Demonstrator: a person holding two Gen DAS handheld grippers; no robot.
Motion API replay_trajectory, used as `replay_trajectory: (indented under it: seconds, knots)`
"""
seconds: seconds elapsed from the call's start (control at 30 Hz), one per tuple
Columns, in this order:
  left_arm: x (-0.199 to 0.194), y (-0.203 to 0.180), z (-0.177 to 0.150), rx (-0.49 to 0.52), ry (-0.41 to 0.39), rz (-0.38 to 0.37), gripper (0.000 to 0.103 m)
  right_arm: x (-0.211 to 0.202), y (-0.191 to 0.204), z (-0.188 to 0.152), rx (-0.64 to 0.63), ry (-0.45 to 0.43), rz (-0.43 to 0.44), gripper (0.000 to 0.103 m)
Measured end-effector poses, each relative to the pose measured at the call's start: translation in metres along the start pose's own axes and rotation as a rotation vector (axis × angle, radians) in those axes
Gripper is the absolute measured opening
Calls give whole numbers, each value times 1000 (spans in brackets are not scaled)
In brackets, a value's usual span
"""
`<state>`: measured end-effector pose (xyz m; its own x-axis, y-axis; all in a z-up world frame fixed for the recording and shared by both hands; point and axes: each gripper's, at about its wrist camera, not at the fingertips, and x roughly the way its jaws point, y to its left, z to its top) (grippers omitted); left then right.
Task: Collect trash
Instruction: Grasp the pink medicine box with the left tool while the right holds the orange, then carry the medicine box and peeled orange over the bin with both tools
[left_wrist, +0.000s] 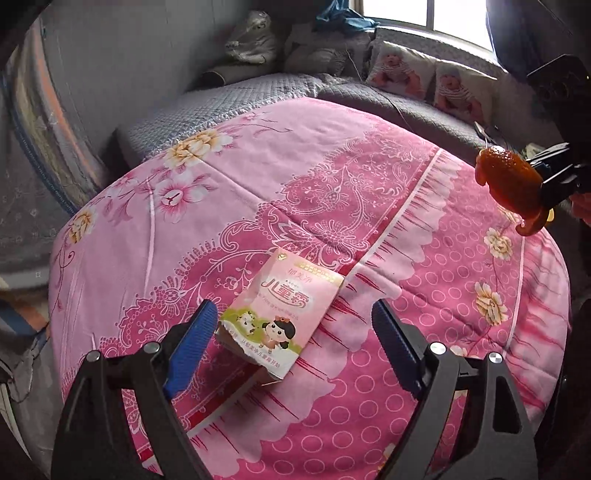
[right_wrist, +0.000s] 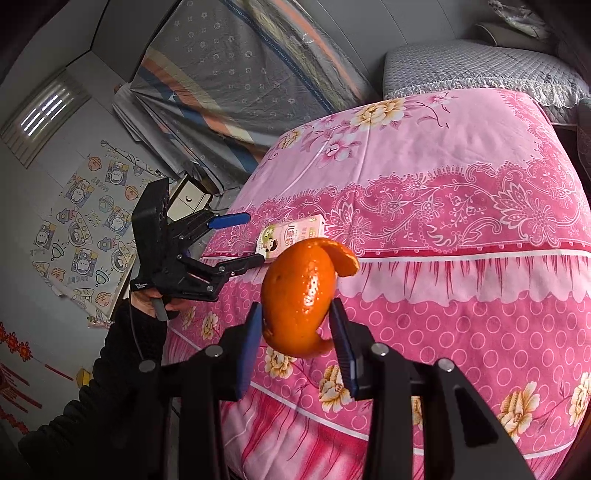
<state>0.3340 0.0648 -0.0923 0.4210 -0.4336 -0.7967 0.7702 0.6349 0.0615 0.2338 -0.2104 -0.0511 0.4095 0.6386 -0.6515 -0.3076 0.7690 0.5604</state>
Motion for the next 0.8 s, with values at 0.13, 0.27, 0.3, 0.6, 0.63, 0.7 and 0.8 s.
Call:
replay_trajectory:
  seconds: [0.13, 0.27, 0.3, 0.6, 0.63, 0.7, 0.8]
  knots:
    - [28, 10, 8, 57, 114, -79, 81, -8, -9, -2, 15, -9, -33, 35]
    - [44, 13, 15, 117, 185, -132, 81, -11, -20, -4, 34, -9, -65, 35]
    - [49, 14, 17, 120, 203, -127, 81, -12, -22, -4, 39, -9, -71, 35]
    - [59, 12, 15, 130, 231, -110, 41, -10, -22, -3, 41, -10, -63, 35]
    - [56, 15, 16, 112, 218, -107, 28, -10, -21, -4, 38, -11, -55, 35]
    - [49, 20, 15, 87, 199, -82, 26, -12, -19, -6, 37, -13, -44, 35]
    - [20, 14, 19, 65, 99, -61, 24, -22, -20, -10, 37, -34, -29, 35]
